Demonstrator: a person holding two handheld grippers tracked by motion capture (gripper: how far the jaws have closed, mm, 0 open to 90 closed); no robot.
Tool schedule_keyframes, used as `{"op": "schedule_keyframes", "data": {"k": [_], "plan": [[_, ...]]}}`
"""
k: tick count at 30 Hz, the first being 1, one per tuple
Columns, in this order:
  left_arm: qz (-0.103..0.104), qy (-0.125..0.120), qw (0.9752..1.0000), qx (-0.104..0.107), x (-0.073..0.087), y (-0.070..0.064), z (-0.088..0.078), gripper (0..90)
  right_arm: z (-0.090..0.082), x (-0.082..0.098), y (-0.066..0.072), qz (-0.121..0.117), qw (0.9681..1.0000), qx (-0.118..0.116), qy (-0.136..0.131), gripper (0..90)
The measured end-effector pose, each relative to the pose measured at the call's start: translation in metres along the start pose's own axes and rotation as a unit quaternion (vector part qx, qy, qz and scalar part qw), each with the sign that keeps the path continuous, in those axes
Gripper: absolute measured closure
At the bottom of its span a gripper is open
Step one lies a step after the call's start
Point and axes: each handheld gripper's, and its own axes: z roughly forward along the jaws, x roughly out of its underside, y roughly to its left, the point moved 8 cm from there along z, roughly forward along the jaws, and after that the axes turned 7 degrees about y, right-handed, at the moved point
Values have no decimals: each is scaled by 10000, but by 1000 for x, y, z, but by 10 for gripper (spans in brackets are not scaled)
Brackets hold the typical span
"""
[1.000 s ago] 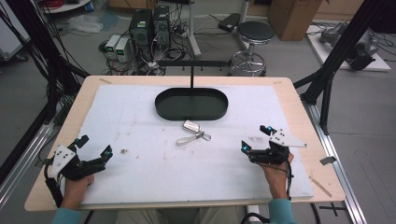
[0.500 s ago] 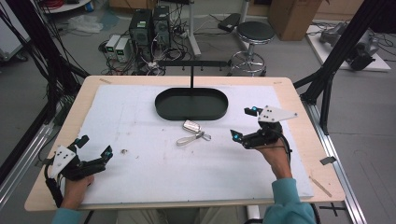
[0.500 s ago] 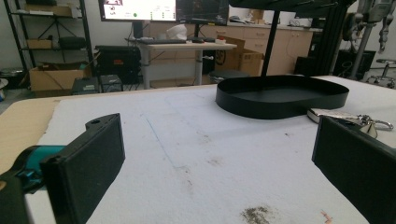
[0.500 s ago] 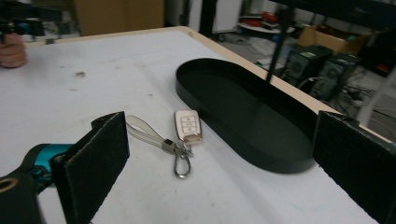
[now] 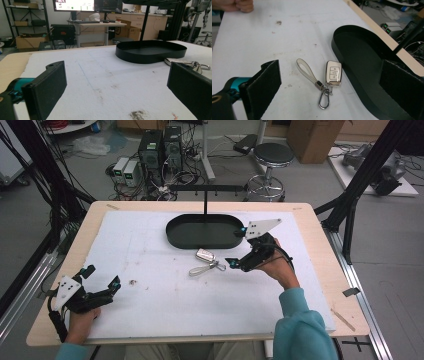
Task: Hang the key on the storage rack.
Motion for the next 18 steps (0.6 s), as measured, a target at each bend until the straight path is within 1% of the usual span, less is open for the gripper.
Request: {"op": "schedule_keyframes", "data": {"k": [2, 3, 4, 5, 6, 7, 8, 9, 10, 11, 12, 14, 15, 16, 18], "plan": [[3, 0, 10000, 0, 0, 0, 0, 29, 5, -2, 0, -64, 9999, -97, 117, 38], [2, -1, 10000, 2, 0, 0, 0, 29, 10, -4, 1, -149, 9993, -218, 248, 38], [17, 9, 10000, 4, 0, 0, 0, 29, 13, -4, 1, -194, 9990, -270, 291, 39], [15, 6, 10000, 7, 0, 0, 0, 29, 13, -4, 1, -194, 9990, -270, 291, 39], [18, 9, 10000, 5, 0, 0, 0, 29, 18, -5, 2, -271, 9979, -365, 458, 47], [18, 7, 10000, 7, 0, 0, 0, 29, 21, -5, 3, -319, 9973, -388, 542, 47], [17, 8, 10000, 9, 0, 0, 0, 29, 21, -5, 3, -319, 9973, -388, 542, 47], [1, 0, 10000, 9, 0, 0, 0, 29, 26, -6, 4, -372, 9961, -467, 643, 47], [-4, 3, 10000, 10, 0, 0, 0, 29, 26, -6, 4, -372, 9961, -467, 643, 47], [-2, 1, 10000, 10, 0, 0, 0, 29, 30, -7, 4, -449, 9952, -482, 721, 47], [-1, 2, 10000, 11, 0, 0, 0, 29, 30, -7, 4, -449, 9952, -482, 721, 47], [4, 0, 10000, 10, 0, 0, 0, 29, 35, -8, 3, -478, 9944, -549, 771, 48], [4, 0, 10000, 10, 0, 0, 0, 29, 41, -9, 2, -509, 9935, -587, 831, 58], [4, 0, 10000, 10, 0, 0, 0, 29, 41, -9, 2, -509, 9935, -587, 831, 58], [5, -3, 10000, 11, 0, 0, 0, 29, 47, -6, 3, -601, 9914, -667, 953, 69]]}}
